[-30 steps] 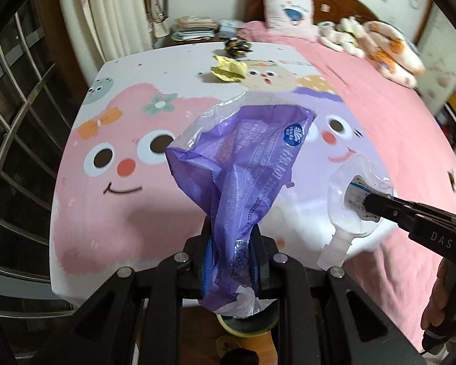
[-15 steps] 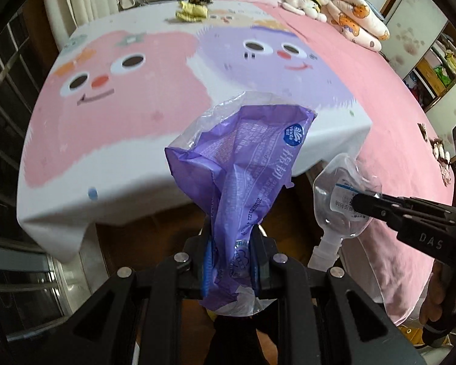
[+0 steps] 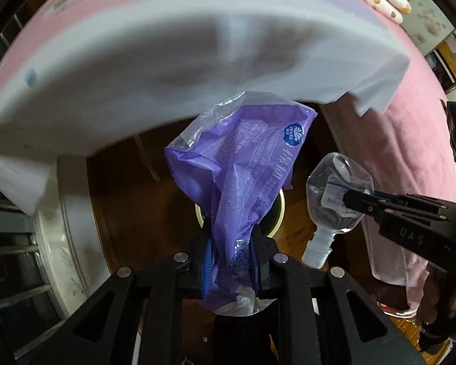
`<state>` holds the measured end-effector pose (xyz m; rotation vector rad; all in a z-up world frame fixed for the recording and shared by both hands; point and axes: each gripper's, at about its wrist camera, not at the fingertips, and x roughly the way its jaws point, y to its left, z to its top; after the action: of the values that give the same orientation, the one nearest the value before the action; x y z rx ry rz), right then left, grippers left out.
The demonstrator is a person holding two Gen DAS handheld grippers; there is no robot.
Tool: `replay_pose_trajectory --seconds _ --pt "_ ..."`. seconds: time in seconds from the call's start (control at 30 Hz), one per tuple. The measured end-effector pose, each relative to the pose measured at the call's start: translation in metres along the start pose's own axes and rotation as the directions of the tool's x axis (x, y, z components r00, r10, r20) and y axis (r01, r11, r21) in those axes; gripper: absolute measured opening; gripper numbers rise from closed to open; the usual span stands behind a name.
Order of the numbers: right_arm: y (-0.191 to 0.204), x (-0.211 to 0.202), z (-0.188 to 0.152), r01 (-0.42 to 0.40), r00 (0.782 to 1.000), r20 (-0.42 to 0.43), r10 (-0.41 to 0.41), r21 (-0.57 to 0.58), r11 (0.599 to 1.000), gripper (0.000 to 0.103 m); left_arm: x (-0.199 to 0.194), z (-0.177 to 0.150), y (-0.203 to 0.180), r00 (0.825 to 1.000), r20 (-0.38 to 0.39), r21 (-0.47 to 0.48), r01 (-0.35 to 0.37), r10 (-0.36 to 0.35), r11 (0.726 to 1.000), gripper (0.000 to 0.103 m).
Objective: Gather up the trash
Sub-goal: 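Carry the purple bag and clear bottle over the bin and open both tools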
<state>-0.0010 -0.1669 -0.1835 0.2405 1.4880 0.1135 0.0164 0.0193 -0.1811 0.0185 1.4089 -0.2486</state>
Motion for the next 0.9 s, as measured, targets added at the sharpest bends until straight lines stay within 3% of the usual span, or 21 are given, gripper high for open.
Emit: replay_pose_trajectory --seconds 0.33,0.43,0.53,0.6,0.67,0.77,0.83,0.9 --pt "-0.023 0.117 -0.006 0.004 0.996 -0.093 -0.005 -0.012 1.0 0.018 0.123 -0.005 -0.015 0.996 -0.084 -0.018 -0.025 0.023 1.0 0.021" --pt "-0.027 0.141 -0.007 0.013 0.995 -0.102 -0.015 -0.019 1.0 0.018 0.15 -0.006 -0.019 0.996 -0.089 -0.016 -0.023 0.021 1.0 0.027" --pt "-0.033 0.158 -0.003 0.01 0.994 -0.104 -0.01 0.002 1.0 0.019 0.169 -0.007 -0.018 0.996 -0.086 -0.028 -0.017 0.015 0.999 0.038" --pt "-0.037 0.165 -0.002 0.011 0.995 -0.097 -0.009 0.016 1.0 0.02 0.178 -0.006 -0.018 0.997 -0.078 -0.03 -0.017 0.014 0.999 0.056" --pt "-0.04 0.17 -0.001 0.007 0.996 -0.091 -0.005 0.031 1.0 0.02 0.182 -0.006 -0.017 0.998 -0.065 -0.034 -0.021 0.018 0.999 0.066" --pt "-0.046 0.173 0.001 0.007 0.995 -0.096 -0.002 0.053 0.999 0.029 0.186 -0.005 -0.016 0.998 -0.062 -0.041 -0.031 0.029 0.999 0.079" --pt "-0.05 0.172 0.004 0.007 0.996 -0.093 -0.002 0.054 0.998 0.044 0.186 -0.005 -0.015 0.997 -0.062 -0.047 -0.04 0.038 0.998 0.08" --pt "-0.051 0.167 0.005 0.002 0.997 -0.077 0.002 0.052 0.999 0.044 0.188 -0.006 -0.017 0.997 -0.061 -0.049 -0.05 0.047 0.998 0.087"
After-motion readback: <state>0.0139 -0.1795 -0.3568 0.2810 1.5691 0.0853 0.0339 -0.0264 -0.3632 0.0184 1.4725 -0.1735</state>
